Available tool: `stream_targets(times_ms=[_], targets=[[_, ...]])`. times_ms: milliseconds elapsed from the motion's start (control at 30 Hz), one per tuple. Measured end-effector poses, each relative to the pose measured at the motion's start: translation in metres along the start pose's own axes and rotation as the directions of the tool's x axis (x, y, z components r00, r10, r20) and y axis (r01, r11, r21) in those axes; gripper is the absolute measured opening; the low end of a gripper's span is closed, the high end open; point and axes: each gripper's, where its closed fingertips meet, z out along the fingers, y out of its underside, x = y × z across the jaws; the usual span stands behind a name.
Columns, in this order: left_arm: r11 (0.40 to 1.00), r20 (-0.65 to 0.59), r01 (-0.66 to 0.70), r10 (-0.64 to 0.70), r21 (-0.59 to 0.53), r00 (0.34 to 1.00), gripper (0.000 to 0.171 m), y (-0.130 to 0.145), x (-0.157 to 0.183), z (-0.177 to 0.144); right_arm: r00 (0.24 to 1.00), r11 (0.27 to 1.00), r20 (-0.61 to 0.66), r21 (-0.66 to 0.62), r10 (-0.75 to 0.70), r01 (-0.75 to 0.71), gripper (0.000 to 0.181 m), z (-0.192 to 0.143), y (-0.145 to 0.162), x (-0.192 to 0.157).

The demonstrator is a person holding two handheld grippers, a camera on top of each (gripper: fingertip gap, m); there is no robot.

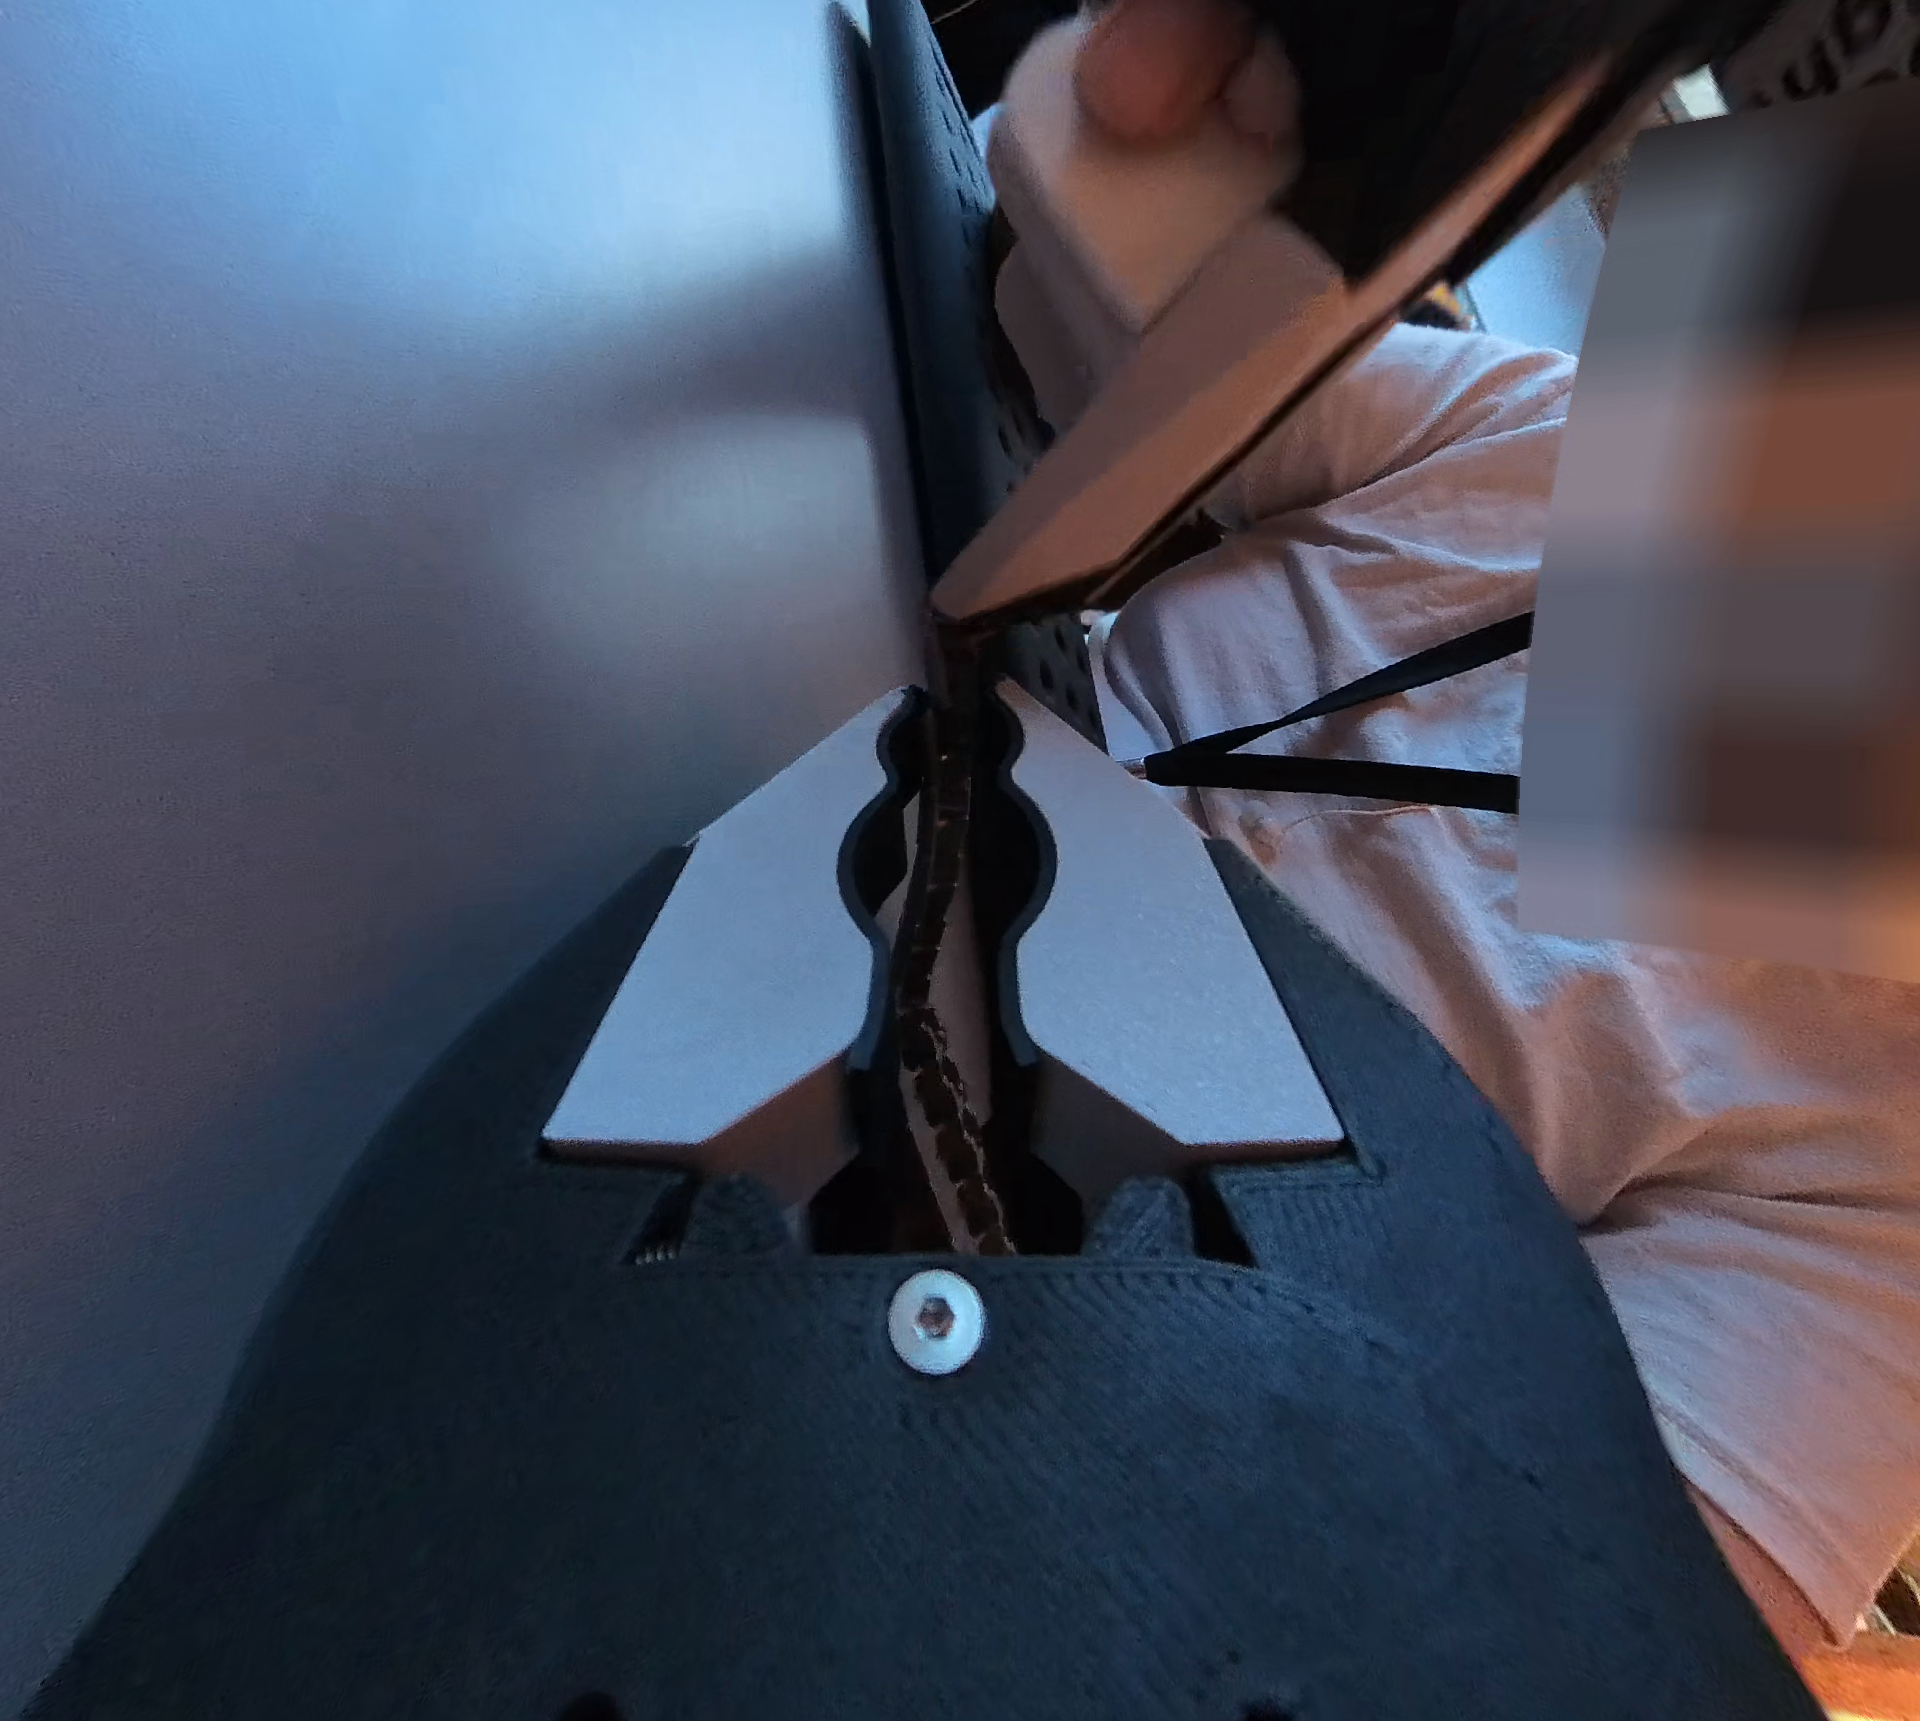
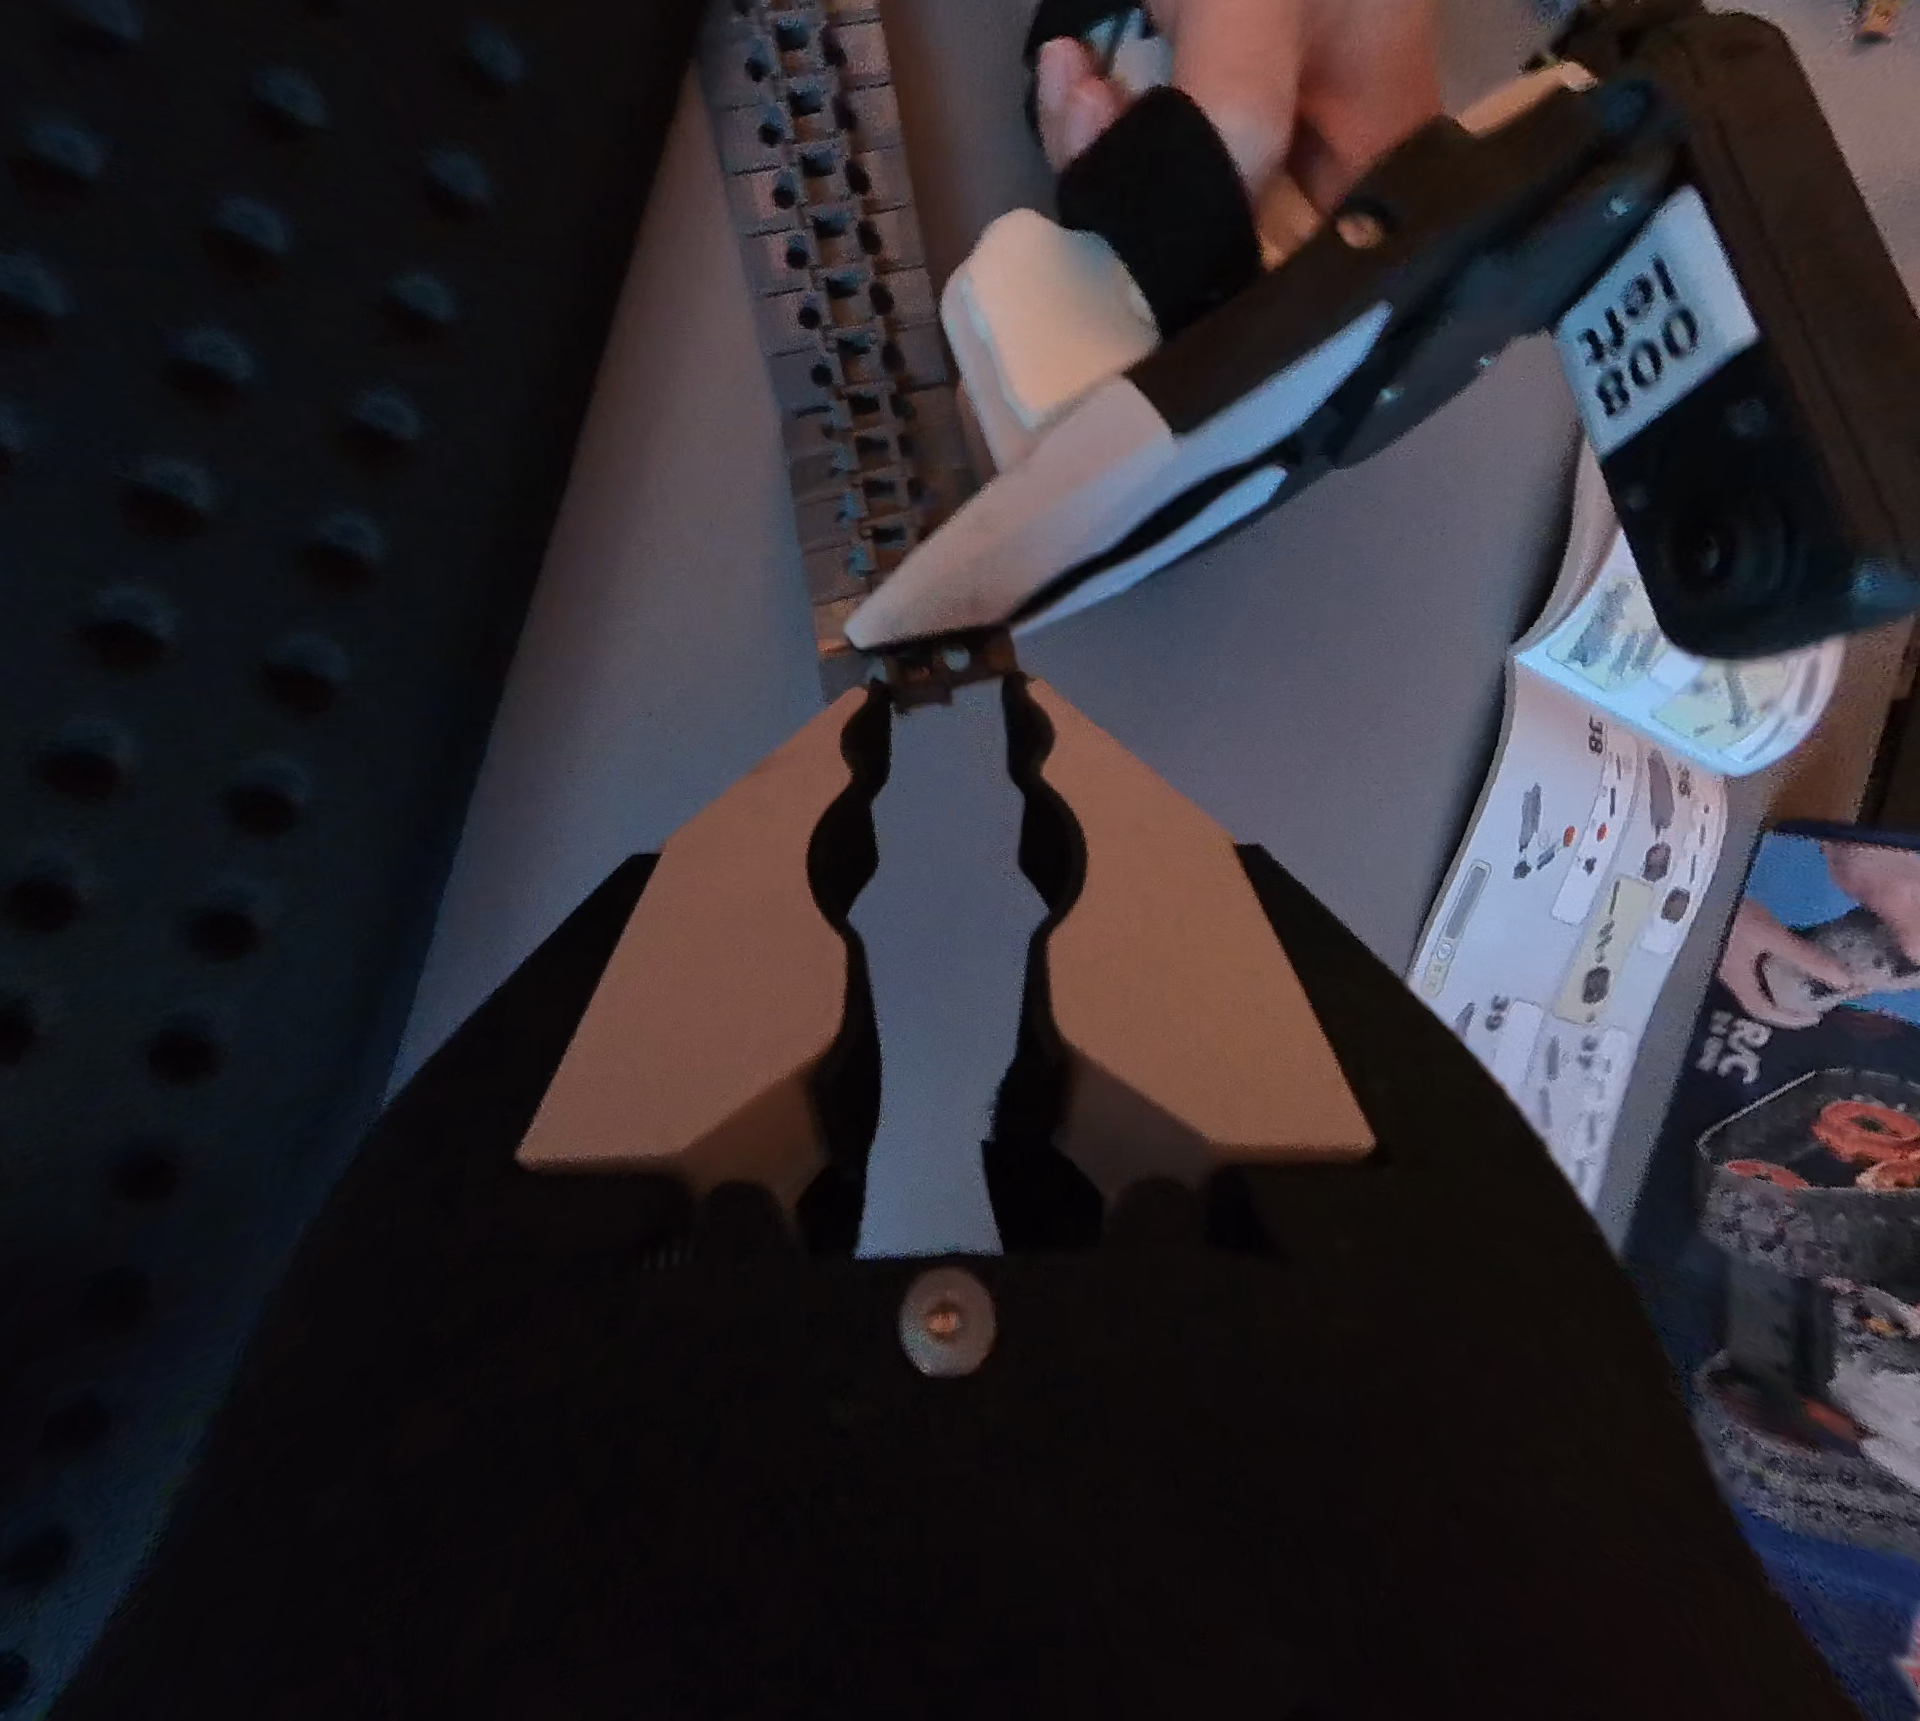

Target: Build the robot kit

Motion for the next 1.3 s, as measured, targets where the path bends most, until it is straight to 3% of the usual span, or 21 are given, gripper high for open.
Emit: stream_targets(times_ms=[100, 133, 200, 300, 400, 467, 600, 700, 767, 833, 1067, 1233, 1300], targets=[[1.0, -0.001, -0.028, 0.028, -0.001, 1.0, 0.008, 0.001, 0.002, 0.0, 0.975, 0.963, 0.044, 0.155, 0.216, -0.22, 0.033, -0.016, -0.001, 0.007], [0.999, -0.003, -0.041, 0.041, 0.0, 0.999, 0.008, 0.001, 0.004, 0.0, 0.937, 0.905, 0.097, 0.244, 0.336, -0.349, 0.035, -0.022, -0.005, 0.012], [0.998, -0.002, -0.062, 0.062, 0.002, 0.998, 0.008, 0.001, 0.005, 0.0, 0.798, 0.699, 0.295, 0.384, 0.526, -0.603, 0.034, -0.034, -0.013, 0.017], [0.994, 0.009, -0.106, 0.106, -0.004, 0.994, 0.008, 0.002, 0.006, 0.0, 0.545, 0.426, 0.549, 0.341, 0.633, -0.838, 0.036, -0.029, -0.01, 0.013], [0.99, 0.009, -0.138, 0.138, -0.005, 0.99, 0.008, 0.003, 0.008, 0.0, 0.385, 0.302, 0.631, 0.24, 0.674, -0.923, 0.045, -0.013, -0.004, 0.009], [0.989, 0.006, -0.147, 0.148, -0.004, 0.989, 0.008, 0.003, 0.009, 0.0, 0.314, 0.286, 0.672, 0.156, 0.671, -0.945, 0.044, -0.006, -0.005, 0.0], [0.985, 0.018, -0.17, 0.17, -0.005, 0.985, 0.008, 0.003, 0.01, -0.001, 0.243, 0.277, 0.75, 0.082, 0.616, -0.957, 0.035, -0.004, -0.016, -0.012], [0.985, 0.021, -0.174, 0.174, -0.008, 0.985, 0.008, 0.003, 0.009, 0.0, 0.25, 0.291, 0.749, 0.08, 0.614, -0.953, 0.035, -0.001, -0.016, -0.014], [0.984, 0.015, -0.18, 0.18, -0.011, 0.984, 0.008, 0.004, 0.01, 0.0, 0.227, 0.262, 0.773, 0.081, 0.593, -0.962, 0.035, -0.004, -0.018, -0.012], [0.982, 0.026, -0.187, 0.187, -0.012, 0.982, 0.008, 0.004, 0.009, 0.0, 0.224, 0.257, 0.779, 0.083, 0.586, -0.963, 0.007, -0.005, -0.015, -0.012], [0.981, 0.041, -0.193, 0.193, -0.016, 0.98, 0.008, 0.004, 0.008, 0.0, 0.153, 0.197, 0.815, 0.049, 0.559, -0.979, 0.012, -0.005, -0.017, -0.01], [0.985, 0.053, -0.174, 0.174, -0.003, 0.983, 0.008, 0.002, 0.005, -0.002, 0.191, 0.209, 0.769, 0.077, 0.61, -0.975, 0.005, -0.001, -0.013, -0.007], [0.991, 0.019, -0.135, 0.134, 0.0, 0.991, 0.008, 0.003, 0.006, -0.002, 0.174, 0.195, 0.774, 0.067, 0.608, -0.979, 0.005, -0.001, -0.014, -0.007]])
